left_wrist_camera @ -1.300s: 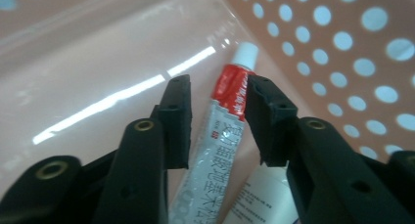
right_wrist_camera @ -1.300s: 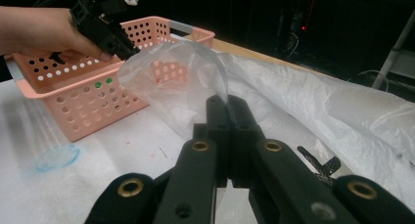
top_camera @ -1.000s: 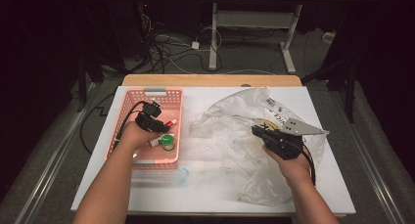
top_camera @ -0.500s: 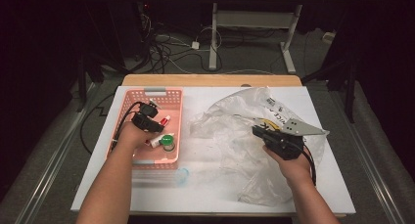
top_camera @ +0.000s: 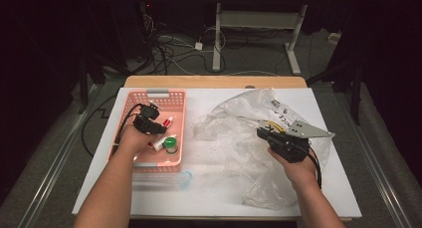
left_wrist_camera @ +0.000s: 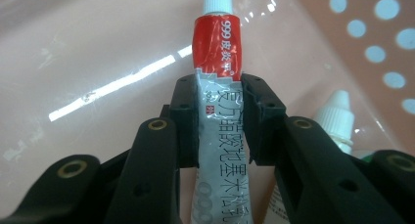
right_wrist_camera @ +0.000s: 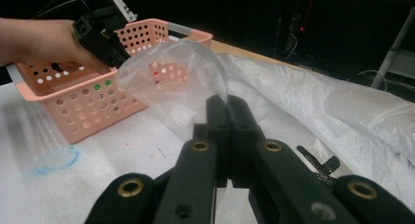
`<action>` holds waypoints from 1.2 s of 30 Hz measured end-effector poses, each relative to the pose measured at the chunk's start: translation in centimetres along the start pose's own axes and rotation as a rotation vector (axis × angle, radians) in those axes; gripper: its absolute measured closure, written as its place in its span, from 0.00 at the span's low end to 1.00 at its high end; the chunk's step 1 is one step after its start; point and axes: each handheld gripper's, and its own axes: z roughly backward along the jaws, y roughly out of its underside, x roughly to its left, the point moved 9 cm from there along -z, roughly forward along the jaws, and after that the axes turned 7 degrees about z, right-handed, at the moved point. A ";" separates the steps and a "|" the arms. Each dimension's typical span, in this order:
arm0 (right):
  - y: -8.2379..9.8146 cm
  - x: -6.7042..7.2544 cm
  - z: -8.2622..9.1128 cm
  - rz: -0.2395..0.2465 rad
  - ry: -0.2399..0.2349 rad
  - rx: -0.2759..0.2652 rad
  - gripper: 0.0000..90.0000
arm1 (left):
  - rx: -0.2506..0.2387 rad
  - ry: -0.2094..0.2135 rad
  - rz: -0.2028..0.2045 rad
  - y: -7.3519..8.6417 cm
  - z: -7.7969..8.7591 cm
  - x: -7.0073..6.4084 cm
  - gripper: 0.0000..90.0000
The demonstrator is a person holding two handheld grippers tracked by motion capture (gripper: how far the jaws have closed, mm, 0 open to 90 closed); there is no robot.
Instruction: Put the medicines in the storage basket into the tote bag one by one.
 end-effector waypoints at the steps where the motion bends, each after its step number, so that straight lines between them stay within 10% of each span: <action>1: 0.0 0.0 0.0 0.001 0.000 0.000 1.00 | -0.005 0.003 0.005 -0.1 0.1 0.0 0.76; 36: -0.1 -0.3 0.3 -0.008 0.007 -0.008 1.00 | -0.321 0.043 0.036 0.9 7.6 -1.9 0.76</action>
